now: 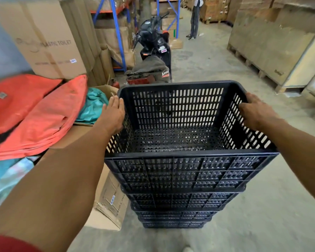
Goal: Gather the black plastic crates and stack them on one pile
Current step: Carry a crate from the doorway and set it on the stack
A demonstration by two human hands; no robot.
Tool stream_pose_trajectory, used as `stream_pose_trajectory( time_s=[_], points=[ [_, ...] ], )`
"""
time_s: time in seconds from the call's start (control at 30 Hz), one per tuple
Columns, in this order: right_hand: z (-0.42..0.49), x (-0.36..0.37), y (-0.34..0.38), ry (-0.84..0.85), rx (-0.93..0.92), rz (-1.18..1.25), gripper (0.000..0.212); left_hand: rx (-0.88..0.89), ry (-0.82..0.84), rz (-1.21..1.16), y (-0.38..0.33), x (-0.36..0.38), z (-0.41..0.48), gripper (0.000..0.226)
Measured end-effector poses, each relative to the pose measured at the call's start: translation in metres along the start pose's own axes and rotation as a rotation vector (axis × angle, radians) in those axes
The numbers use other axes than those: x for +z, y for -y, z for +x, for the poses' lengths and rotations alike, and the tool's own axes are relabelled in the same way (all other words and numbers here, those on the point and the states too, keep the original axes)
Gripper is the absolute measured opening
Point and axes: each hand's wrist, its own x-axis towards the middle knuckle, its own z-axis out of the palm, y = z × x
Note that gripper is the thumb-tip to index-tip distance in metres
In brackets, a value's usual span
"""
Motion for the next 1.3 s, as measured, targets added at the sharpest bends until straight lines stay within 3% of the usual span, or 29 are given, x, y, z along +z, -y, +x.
stream_pose_trajectory(
  time_s=[0.13, 0.33, 0.6, 0.93, 1.3],
  points=[
    [-0.001, 0.0, 0.002, 0.106, 0.004, -0.065, 0.072, 0.006, 0.07, 0.115, -0.005, -0.003, 0.003, 0.098],
    [-0.001, -0.005, 0.0, 0.127, 0.037, 0.179, 0.091, -0.122, 0.135, -0.131, -0.014, -0.009, 0.005, 0.111],
    [0.0, -0.003, -0.002, 0.128, 0.083, 0.306, 0.097, -0.136, 0.055, -0.138, -0.013, -0.003, 0.003, 0.114],
    [0.003, -0.001, -0.001, 0.137, 0.037, 0.165, 0.103, -0.149, 0.011, -0.089, -0.018, -0.002, 0.004, 0.125],
    [-0.003, -0.003, 0.001, 0.16, 0.005, 0.097, 0.098, -0.164, 0.078, 0.009, -0.027, -0.009, -0.01, 0.103]
  ],
)
